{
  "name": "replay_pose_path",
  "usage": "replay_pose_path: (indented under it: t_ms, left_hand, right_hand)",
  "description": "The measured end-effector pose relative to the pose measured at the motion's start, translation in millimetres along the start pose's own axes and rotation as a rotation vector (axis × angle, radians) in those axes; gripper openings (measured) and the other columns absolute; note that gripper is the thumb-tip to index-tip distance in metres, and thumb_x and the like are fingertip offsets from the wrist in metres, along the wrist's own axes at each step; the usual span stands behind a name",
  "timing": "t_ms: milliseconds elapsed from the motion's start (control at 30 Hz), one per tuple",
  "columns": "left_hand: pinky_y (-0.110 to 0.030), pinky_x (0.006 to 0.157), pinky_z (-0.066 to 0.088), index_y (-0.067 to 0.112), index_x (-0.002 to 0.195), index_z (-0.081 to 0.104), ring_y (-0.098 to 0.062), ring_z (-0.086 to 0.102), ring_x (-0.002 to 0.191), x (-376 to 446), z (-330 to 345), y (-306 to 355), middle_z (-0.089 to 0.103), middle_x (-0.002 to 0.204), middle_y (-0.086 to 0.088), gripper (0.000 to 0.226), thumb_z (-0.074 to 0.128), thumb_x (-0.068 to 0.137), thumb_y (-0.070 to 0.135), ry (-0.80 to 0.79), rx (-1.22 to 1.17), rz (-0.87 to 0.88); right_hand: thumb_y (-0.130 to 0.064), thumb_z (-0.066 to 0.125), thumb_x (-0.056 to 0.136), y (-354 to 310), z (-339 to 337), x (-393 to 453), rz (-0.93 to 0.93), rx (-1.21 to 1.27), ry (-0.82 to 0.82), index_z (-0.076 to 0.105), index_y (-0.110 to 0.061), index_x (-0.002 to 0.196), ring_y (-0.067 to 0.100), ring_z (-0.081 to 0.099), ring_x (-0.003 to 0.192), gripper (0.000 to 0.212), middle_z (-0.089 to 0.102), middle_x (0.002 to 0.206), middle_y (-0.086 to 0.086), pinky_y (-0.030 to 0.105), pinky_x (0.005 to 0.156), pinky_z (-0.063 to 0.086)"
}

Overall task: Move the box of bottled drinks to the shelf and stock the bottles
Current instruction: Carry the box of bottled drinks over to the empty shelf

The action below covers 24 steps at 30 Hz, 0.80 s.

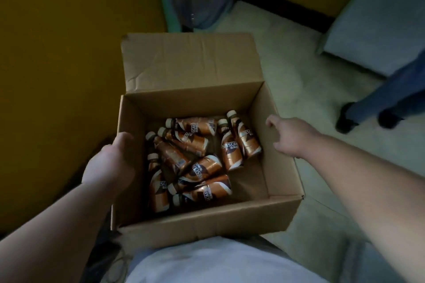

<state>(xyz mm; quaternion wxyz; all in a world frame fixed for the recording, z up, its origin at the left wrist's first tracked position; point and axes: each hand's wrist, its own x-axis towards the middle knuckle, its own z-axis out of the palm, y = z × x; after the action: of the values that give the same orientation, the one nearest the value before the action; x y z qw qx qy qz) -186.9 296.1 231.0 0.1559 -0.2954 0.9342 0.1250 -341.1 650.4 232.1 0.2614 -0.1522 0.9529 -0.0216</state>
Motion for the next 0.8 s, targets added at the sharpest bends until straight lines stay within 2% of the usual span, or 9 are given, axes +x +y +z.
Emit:
replay_pose_path:
  t_ms: [100, 233, 300, 367, 433, 467, 533, 633, 800]
  left_hand:
    - [-0.030, 0.044, 0.047, 0.037, 0.135, 0.033, -0.019, 0.056, 0.063, 15.7, 1.3, 66.0, 0.060, 0.093, -0.006, 0.074, 0.059, 0.075, 0.001, -0.056, 0.064, 0.175]
    - [-0.026, 0.038, 0.041, 0.036, 0.134, 0.033, -0.017, 0.058, 0.059, 33.1, 3.1, 156.2, 0.059, 0.083, -0.002, 0.074, 0.057, 0.074, 0.001, -0.118, 0.121, 0.371]
    - [-0.028, 0.043, 0.046, 0.038, 0.132, 0.033, -0.017, 0.060, 0.062, 45.0, 3.8, 201.0, 0.061, 0.085, -0.002, 0.071, 0.058, 0.075, 0.003, -0.149, 0.136, 0.475]
    - [-0.033, 0.055, 0.050, 0.036, 0.130, 0.036, -0.018, 0.059, 0.066, 58.0, 4.7, 248.7, 0.064, 0.092, -0.004, 0.068, 0.057, 0.074, 0.004, -0.168, 0.191, 0.648]
    - [-0.035, 0.064, 0.051, 0.035, 0.130, 0.036, -0.020, 0.059, 0.070, 66.2, 3.7, 298.8, 0.064, 0.098, -0.006, 0.067, 0.056, 0.074, 0.003, -0.154, 0.240, 0.781]
    - [-0.035, 0.063, 0.050, 0.036, 0.130, 0.035, -0.020, 0.058, 0.071, 66.4, 3.2, 324.3, 0.063, 0.099, -0.005, 0.067, 0.056, 0.075, 0.002, -0.149, 0.270, 0.832]
    - [-0.033, 0.061, 0.048, 0.038, 0.130, 0.035, -0.020, 0.056, 0.071, 63.3, 4.0, 376.2, 0.061, 0.098, -0.003, 0.069, 0.058, 0.075, 0.003, -0.147, 0.300, 0.924]
    - [-0.034, 0.067, 0.052, 0.038, 0.129, 0.036, -0.025, 0.061, 0.077, 55.1, 15.6, 458.6, 0.065, 0.105, -0.006, 0.068, 0.060, 0.073, 0.008, -0.160, 0.330, 1.042]
    - [-0.034, 0.065, 0.051, 0.038, 0.131, 0.034, -0.025, 0.062, 0.078, 21.0, 60.2, 591.7, 0.064, 0.106, -0.007, 0.068, 0.062, 0.076, 0.007, -0.155, 0.410, 1.173]
  right_hand:
    - [-0.017, 0.068, 0.079, 61.2, 5.1, -35.8, 0.159, 0.106, -0.011, 0.045, -0.022, 0.122, 0.024, 0.055, 0.070, 0.049, 0.047, 0.065, -0.001, 0.029, 0.050, 0.035]
    - [-0.012, 0.064, 0.082, 119.9, 15.9, -75.9, 0.389, 0.259, 0.012, 0.044, -0.027, 0.124, 0.015, 0.050, 0.060, 0.050, 0.048, 0.071, -0.001, 0.025, 0.042, 0.031]
    - [-0.010, 0.062, 0.082, 143.3, 20.7, -92.3, 0.502, 0.300, 0.024, 0.044, -0.028, 0.123, 0.012, 0.047, 0.059, 0.049, 0.052, 0.080, 0.001, 0.024, 0.042, 0.032]
    - [-0.010, 0.062, 0.082, 162.7, 28.7, -112.9, 0.611, 0.376, 0.035, 0.043, -0.028, 0.121, 0.016, 0.051, 0.064, 0.047, 0.056, 0.089, 0.005, 0.024, 0.044, 0.036]
    - [-0.010, 0.062, 0.083, 179.7, 35.2, -129.1, 0.707, 0.443, 0.068, 0.042, -0.030, 0.119, 0.022, 0.057, 0.073, 0.046, 0.061, 0.098, 0.008, 0.029, 0.051, 0.047]
    - [-0.011, 0.063, 0.083, 187.6, 34.4, -137.0, 0.746, 0.466, 0.070, 0.041, -0.030, 0.120, 0.022, 0.058, 0.077, 0.046, 0.062, 0.102, 0.010, 0.031, 0.056, 0.051]
    - [-0.014, 0.064, 0.086, 206.6, 31.3, -152.5, 0.806, 0.522, 0.080, 0.042, -0.025, 0.125, 0.018, 0.054, 0.077, 0.046, 0.060, 0.106, 0.009, 0.029, 0.061, 0.049]
    - [-0.018, 0.065, 0.087, 248.1, 31.4, -169.2, 0.872, 0.581, 0.089, 0.043, -0.017, 0.128, 0.015, 0.051, 0.073, 0.047, 0.056, 0.098, 0.007, 0.024, 0.060, 0.043]
    - [-0.011, 0.065, 0.086, 347.0, 41.2, -191.0, 0.998, 0.701, 0.127, 0.040, -0.019, 0.133, 0.019, 0.055, 0.083, 0.054, 0.060, 0.108, 0.011, 0.029, 0.069, 0.053]
